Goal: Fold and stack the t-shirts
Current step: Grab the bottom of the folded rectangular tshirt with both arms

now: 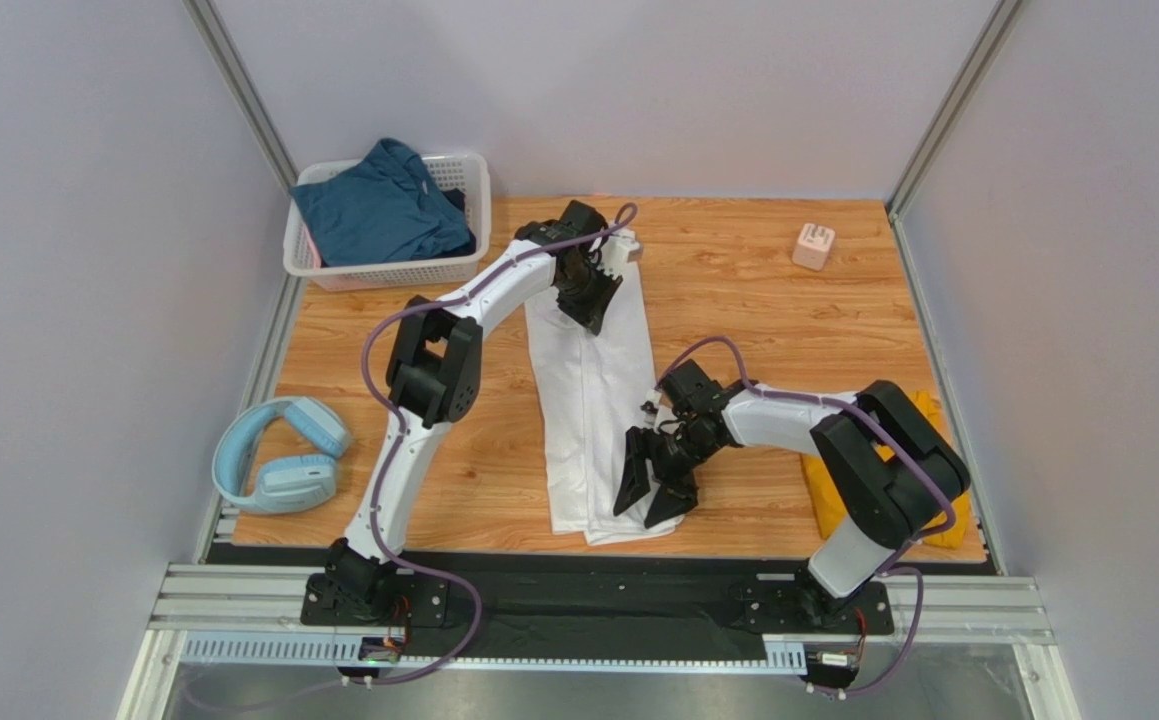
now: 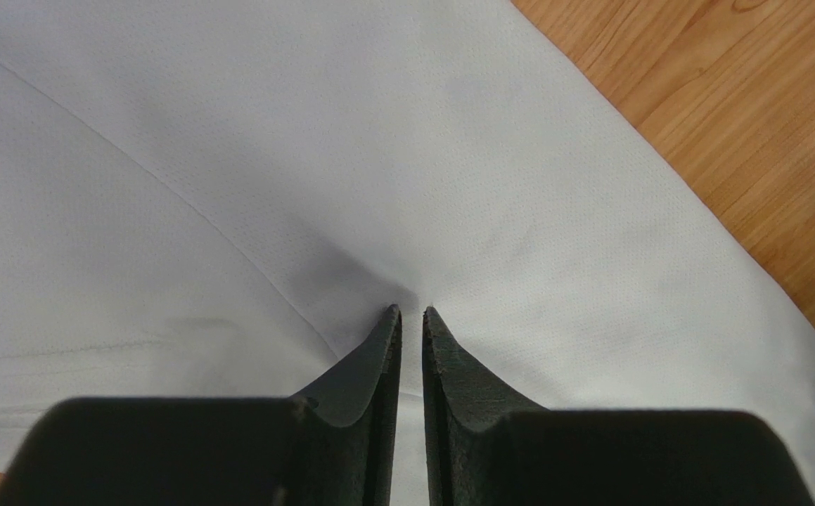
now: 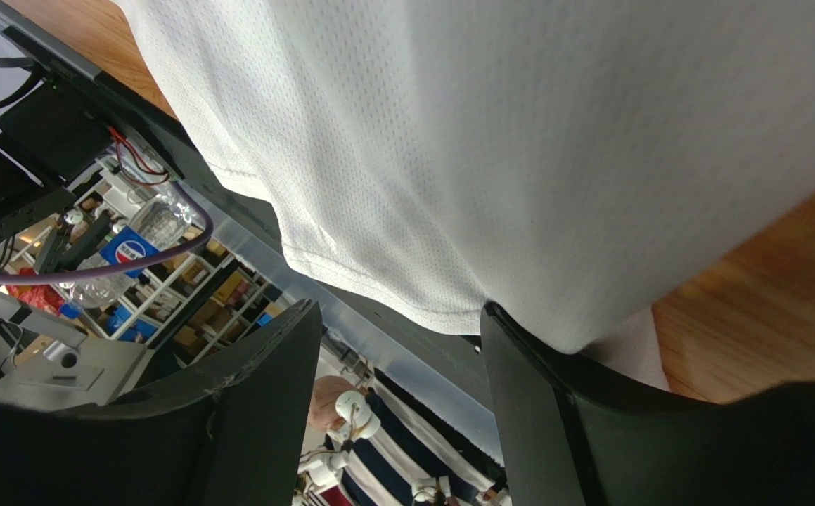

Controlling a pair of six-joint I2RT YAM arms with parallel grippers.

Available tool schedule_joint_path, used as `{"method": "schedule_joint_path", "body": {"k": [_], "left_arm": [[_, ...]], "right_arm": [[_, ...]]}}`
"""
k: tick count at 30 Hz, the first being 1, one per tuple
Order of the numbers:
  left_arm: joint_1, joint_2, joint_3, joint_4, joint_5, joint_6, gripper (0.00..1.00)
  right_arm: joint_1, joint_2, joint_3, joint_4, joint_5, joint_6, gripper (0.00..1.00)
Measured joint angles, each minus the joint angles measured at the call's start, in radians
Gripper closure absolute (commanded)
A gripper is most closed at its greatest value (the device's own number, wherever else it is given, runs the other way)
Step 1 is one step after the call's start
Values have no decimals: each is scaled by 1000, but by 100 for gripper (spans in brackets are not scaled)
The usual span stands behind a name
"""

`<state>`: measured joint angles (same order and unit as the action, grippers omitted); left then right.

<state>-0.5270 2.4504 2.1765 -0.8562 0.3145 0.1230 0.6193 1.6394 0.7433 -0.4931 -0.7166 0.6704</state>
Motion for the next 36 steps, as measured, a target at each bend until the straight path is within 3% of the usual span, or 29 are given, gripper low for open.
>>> {"method": "schedule_joint_path", "body": {"k": [7,12,17,26,36], "left_arm": [[1,-2,0,-22,-12,11,81],[4,-41,-6,-33,-84,24,81],[26,-64,13,-22,-188,28,81],[111,5,97,-30,-305,6,80],[107,153,264,-111,-372,14,77]], "right_arm": [[0,-27,26,-104,-2,-36,36],[0,-89,246,-241,10,-74,36],[0,-63,384,-235,5,-95,37],[0,222,323,-106,-45,-76,38],[0,245,312,-43,-81,-60,38]]}}
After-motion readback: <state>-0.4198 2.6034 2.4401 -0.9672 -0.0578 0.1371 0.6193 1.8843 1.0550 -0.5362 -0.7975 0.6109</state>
